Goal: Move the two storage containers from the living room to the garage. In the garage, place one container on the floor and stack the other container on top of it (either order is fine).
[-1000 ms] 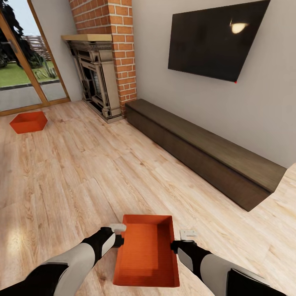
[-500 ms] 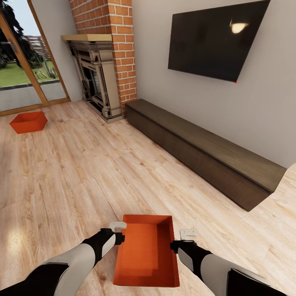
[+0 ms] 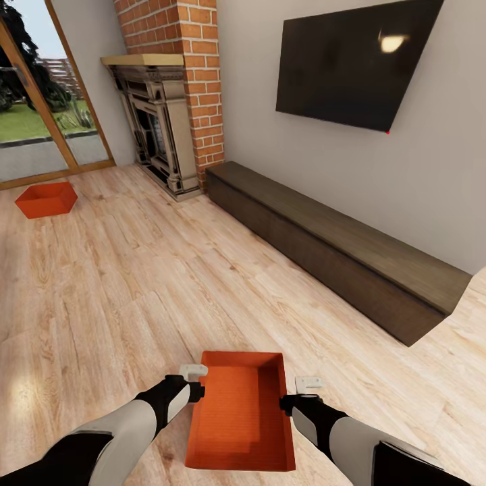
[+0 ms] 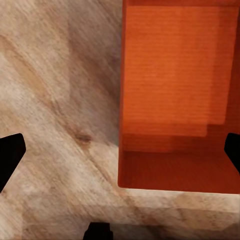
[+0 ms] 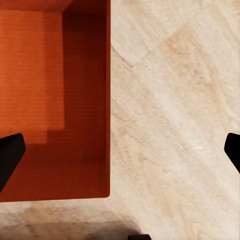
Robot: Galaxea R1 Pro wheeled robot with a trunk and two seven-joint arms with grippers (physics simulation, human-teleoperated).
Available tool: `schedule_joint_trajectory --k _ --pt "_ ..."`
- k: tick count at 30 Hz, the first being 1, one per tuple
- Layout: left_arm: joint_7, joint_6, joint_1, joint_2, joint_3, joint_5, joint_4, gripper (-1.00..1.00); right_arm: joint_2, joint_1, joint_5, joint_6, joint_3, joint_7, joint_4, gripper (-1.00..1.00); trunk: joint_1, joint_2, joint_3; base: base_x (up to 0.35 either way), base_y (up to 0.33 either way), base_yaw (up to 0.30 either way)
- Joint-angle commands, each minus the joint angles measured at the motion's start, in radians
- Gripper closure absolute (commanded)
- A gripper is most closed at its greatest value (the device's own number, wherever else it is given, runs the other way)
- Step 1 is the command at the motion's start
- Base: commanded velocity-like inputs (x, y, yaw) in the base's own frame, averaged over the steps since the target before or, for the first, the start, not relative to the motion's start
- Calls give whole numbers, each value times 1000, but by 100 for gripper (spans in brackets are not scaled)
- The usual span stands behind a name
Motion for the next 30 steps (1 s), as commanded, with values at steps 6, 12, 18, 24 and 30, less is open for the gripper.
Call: schedule_joint_trajectory --k 6,12,18,24,30 --pt "3 7 0 -2 2 1 -2 -100 0 -1 -2 5 8 -6 -2 -100 23 -43 -20 0 0 0" --pt "4 6 0 -2 2 2 -2 -100 1 -1 -2 4 9 -6 -2 -100 46 -85 -38 0 0 0" --pt "5 5 0 -1 2 0 -2 -100 1 -1 -3 -14 7 -6 -2 -100 69 -127 -57 0 0 0" --pt "5 5 0 -2 2 -1 -3 -100 0 -1 -4 -20 8 -6 -2 -100 92 -169 -76 0 0 0" --pt "5 5 0 -2 2 -1 -3 -100 0 -1 -4 -20 8 -6 -2 -100 115 -211 -95 0 0 0"
